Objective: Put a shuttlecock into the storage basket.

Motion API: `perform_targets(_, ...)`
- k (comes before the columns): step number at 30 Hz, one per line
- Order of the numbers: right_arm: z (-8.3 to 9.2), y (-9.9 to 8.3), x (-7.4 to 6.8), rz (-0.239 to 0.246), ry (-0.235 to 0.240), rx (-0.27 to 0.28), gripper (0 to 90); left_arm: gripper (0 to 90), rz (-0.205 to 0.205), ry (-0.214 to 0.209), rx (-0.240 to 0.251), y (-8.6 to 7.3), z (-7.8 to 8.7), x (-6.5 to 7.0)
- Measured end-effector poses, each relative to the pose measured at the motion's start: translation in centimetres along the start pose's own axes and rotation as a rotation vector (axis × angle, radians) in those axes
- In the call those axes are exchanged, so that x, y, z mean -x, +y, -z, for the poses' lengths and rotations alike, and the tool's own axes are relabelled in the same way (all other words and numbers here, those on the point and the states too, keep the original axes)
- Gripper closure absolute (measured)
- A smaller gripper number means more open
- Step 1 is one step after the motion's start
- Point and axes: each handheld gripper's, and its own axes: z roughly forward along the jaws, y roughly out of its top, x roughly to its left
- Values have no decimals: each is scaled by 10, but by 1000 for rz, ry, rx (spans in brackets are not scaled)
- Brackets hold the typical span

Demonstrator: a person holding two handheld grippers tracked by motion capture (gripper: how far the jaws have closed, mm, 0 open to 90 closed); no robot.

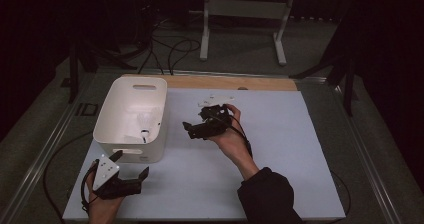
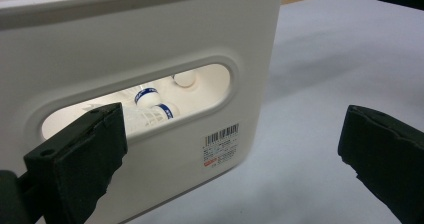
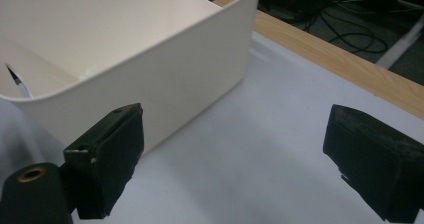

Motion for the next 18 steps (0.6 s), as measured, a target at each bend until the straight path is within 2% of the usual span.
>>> perform_targets(10, 21, -22, 7, -9, -38, 18, 91, 0, 1, 1, 3, 0, 0, 0)
perform_targets(13, 28, -30, 9, 5, -59, 16, 92, 0, 2, 0, 3, 0, 0, 0)
perform_targets(18, 41, -47, 16, -8, -84, 21, 92, 0, 2, -3, 2, 0, -1, 0)
